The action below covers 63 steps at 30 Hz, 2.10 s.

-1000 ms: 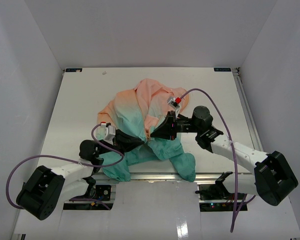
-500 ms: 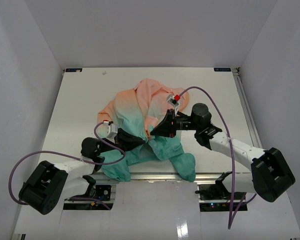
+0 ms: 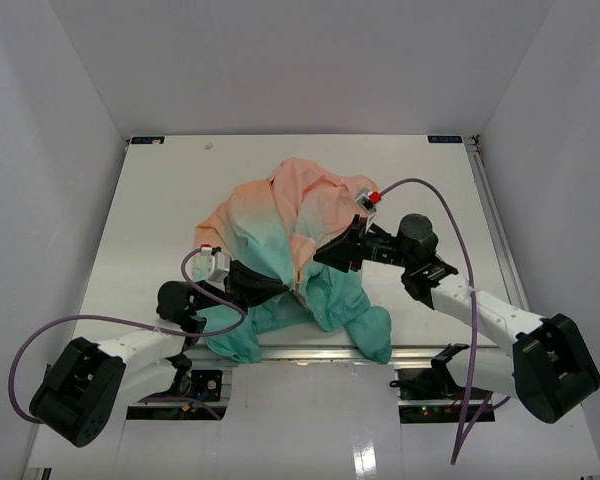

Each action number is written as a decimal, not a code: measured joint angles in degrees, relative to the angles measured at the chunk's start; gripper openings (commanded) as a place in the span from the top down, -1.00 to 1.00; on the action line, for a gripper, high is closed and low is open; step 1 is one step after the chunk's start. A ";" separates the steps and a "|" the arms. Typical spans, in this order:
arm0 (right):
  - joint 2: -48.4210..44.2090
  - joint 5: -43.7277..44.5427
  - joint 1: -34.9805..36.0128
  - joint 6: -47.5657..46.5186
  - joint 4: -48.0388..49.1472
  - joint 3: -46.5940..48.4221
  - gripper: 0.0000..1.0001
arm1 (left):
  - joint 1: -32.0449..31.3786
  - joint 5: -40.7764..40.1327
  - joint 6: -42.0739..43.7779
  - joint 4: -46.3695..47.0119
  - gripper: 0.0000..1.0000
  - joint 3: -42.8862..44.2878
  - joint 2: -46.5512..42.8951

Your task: Zip up the jacket

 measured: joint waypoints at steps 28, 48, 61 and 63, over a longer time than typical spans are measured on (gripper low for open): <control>-17.68 57.15 41.58 -44.30 -20.86 -2.63 0.07 | 0.00 -7.28 -0.97 -29.30 1.00 4.33 -5.24; -6.51 70.93 48.79 -55.63 -14.17 -2.63 0.06 | -0.02 -7.88 -0.93 -32.11 1.00 4.65 -5.05; -4.67 72.49 49.74 -56.78 -13.44 -1.45 0.06 | -0.11 -8.34 -0.75 -32.47 1.00 4.65 -5.12; -3.90 72.64 50.03 -56.96 -13.25 -1.28 0.06 | -0.11 -8.35 -0.75 -32.48 1.00 4.65 -5.12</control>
